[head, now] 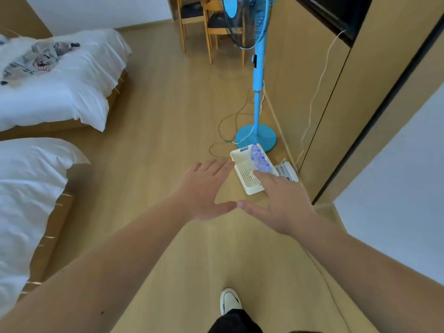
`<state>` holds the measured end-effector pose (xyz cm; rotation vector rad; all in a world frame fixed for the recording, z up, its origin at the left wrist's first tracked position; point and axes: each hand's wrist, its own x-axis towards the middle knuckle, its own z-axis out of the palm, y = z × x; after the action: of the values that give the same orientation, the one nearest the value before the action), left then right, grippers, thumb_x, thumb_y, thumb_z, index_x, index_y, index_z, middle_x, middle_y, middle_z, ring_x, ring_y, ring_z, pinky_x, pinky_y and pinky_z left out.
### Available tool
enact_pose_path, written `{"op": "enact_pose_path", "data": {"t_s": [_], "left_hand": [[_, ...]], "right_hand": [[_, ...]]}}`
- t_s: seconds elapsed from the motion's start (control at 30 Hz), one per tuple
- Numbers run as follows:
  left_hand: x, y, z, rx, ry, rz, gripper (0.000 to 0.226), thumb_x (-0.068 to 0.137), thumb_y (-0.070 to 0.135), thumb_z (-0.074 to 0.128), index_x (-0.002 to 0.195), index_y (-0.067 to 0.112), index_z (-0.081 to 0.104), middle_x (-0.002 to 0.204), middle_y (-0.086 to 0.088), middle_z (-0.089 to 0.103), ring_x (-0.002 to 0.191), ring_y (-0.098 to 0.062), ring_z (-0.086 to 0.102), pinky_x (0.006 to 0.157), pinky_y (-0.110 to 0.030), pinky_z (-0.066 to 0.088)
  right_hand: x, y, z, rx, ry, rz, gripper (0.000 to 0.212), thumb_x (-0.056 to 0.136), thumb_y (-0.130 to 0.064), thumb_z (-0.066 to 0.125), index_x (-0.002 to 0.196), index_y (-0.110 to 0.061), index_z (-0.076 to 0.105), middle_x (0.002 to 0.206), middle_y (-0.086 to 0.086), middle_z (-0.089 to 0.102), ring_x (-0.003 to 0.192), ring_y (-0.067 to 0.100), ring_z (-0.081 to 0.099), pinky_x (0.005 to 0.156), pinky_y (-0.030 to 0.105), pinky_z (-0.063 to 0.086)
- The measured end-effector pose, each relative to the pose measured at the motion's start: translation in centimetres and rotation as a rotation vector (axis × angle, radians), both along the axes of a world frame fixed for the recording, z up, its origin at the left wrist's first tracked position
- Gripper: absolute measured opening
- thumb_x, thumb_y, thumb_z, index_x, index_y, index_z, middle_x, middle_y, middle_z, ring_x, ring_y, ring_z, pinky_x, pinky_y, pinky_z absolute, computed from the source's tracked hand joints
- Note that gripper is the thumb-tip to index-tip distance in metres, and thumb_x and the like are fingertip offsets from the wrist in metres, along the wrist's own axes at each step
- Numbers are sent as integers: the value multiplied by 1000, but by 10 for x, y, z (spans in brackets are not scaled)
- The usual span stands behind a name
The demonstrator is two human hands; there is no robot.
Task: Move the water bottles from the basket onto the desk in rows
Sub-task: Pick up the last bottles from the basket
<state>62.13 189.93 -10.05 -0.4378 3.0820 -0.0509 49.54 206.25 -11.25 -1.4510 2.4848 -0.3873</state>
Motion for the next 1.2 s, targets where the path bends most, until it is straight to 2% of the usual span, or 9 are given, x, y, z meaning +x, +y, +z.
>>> {"op": "enact_pose_path", "data": {"t_s": [0.13,0.3,0.5,0.63,0.8,0.9,1.0,1.1,1.2], "left_hand": [[-53,-72,-4,19,-84,-75,91,78,72,42,148,21,13,155,2,23,138,-19,23,110,-39,24],[-156,-148,-30,18,-120,-205,90,79,71,41,148,19,16,155,-2,24,138,-22,24,110,-41,24],[-297,-218,-114,33,-311,-361,90,80,70,42,149,19,14,155,-2,23,139,-22,24,111,-40,22],[-382,-265,-175,36,-399,-453,86,82,66,43,148,18,17,154,-3,25,137,-22,26,110,-40,24],[-470,-330,-280,21,-566,-643,83,82,62,42,148,17,18,153,-5,28,136,-25,28,109,-42,25],[-520,-365,-359,34,-566,-643,80,82,60,44,147,18,21,152,-3,31,135,-22,30,107,-42,26],[-556,-385,-436,62,-558,-657,78,79,57,48,143,16,33,144,-4,42,128,-25,40,100,-46,35],[-587,-406,-516,23,-595,-760,78,77,54,49,141,14,33,142,-8,45,126,-28,43,97,-48,39],[-610,-426,-571,-21,-571,-812,77,75,54,45,138,10,37,136,-12,49,122,-31,46,90,-47,43]], "right_hand": [[-46,-62,3,74,14,-28,94,73,-85,24,146,-25,27,150,-4,37,133,17,36,105,36,31],[-134,-121,-31,83,-33,-141,100,65,-88,17,144,-28,30,149,-7,37,134,16,35,105,40,35],[-258,-192,-115,101,-206,-278,96,68,-86,26,145,-30,24,150,-9,32,136,15,30,101,44,39],[-326,-239,-181,133,-289,-347,101,63,-90,17,145,-32,21,150,-10,33,134,16,32,97,43,42],[-389,-290,-282,161,-352,-480,104,59,-91,6,145,-33,19,148,-11,34,132,16,33,92,40,44],[-413,-315,-362,205,-405,-583,100,63,-90,11,143,-32,22,145,-8,38,128,19,37,88,40,44],[-423,-333,-436,291,-474,-646,100,65,-89,15,147,-31,12,152,-3,27,133,23,29,92,40,42],[-428,-356,-505,335,-516,-744,103,62,-89,11,148,-32,3,153,2,21,132,28,28,89,40,46],[-441,-377,-553,375,-578,-815,101,68,-89,23,148,-34,-1,154,5,15,134,30,25,87,42,46]]}}
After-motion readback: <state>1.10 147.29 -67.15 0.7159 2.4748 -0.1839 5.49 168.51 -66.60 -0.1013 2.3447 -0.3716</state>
